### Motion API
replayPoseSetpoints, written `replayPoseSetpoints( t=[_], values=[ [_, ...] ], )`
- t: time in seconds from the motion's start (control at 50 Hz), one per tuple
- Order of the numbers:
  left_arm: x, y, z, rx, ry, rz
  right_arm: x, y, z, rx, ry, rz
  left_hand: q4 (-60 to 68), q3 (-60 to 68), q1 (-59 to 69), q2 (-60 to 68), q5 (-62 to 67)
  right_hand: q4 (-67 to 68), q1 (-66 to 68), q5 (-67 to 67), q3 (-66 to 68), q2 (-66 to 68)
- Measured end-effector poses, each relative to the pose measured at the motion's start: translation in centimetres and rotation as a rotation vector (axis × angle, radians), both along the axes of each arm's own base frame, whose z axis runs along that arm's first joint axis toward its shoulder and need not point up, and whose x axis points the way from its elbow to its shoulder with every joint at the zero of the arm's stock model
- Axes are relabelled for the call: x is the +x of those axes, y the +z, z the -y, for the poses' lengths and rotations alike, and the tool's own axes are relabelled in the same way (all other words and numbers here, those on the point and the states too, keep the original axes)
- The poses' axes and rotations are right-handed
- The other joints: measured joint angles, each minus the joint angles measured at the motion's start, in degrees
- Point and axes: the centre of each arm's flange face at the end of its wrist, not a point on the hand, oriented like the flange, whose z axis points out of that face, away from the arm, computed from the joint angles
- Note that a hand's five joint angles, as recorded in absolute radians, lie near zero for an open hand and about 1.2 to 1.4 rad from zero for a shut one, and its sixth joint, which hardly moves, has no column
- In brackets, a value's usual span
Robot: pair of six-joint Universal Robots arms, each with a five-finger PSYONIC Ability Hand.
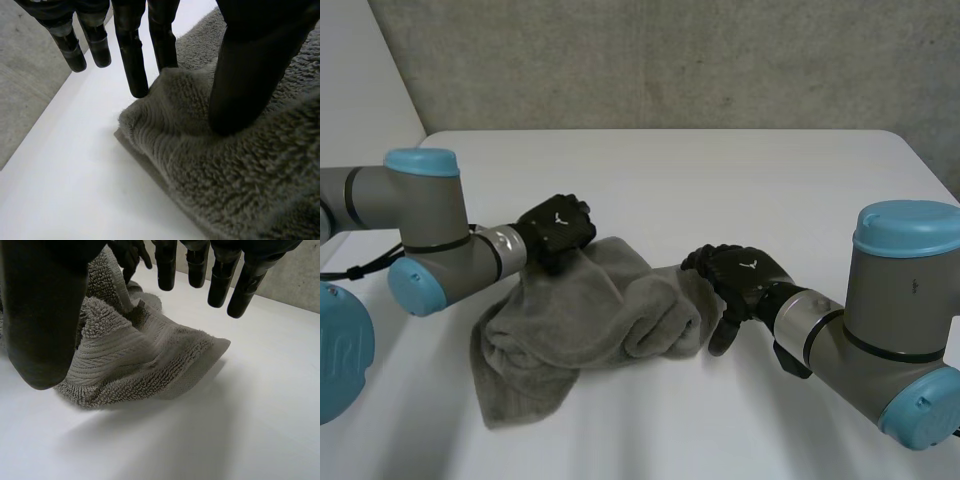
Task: Fold the towel.
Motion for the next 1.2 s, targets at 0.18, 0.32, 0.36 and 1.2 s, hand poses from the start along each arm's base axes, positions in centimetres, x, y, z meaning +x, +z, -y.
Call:
replayPoseSetpoints(
  t=[0.18,0.32,0.36,1.2],
  values=[
    [0.5,0.5,-0.2,0.001,0.023,0.008,0.0,0.0,-0.1,0.003,0.003,0.0,0.0,0.0,20.2,20.7,20.8,0.0,0.0,0.0,0.0,0.0],
    [0.9,0.3,-0.6,0.023,0.03,0.013,0.0,-0.2,-0.2,0.008,0.009,0.001,0.0,0.0,26.8,30.6,30.0,0.0,0.0,0.0,0.0,0.0],
    [1.0,0.3,-0.9,0.033,0.031,0.014,0.1,-0.2,-0.2,0.009,0.012,0.0,0.0,0.0,26.8,30.6,30.1,0.0,0.0,0.0,0.0,0.0],
    [7.9,8.2,-8.0,0.013,0.196,-0.068,3.1,0.5,2.1,0.243,0.044,0.305,0.0,0.0,26.8,30.7,30.1,0.0,20.0,21.4,0.0,20.5]
  ],
)
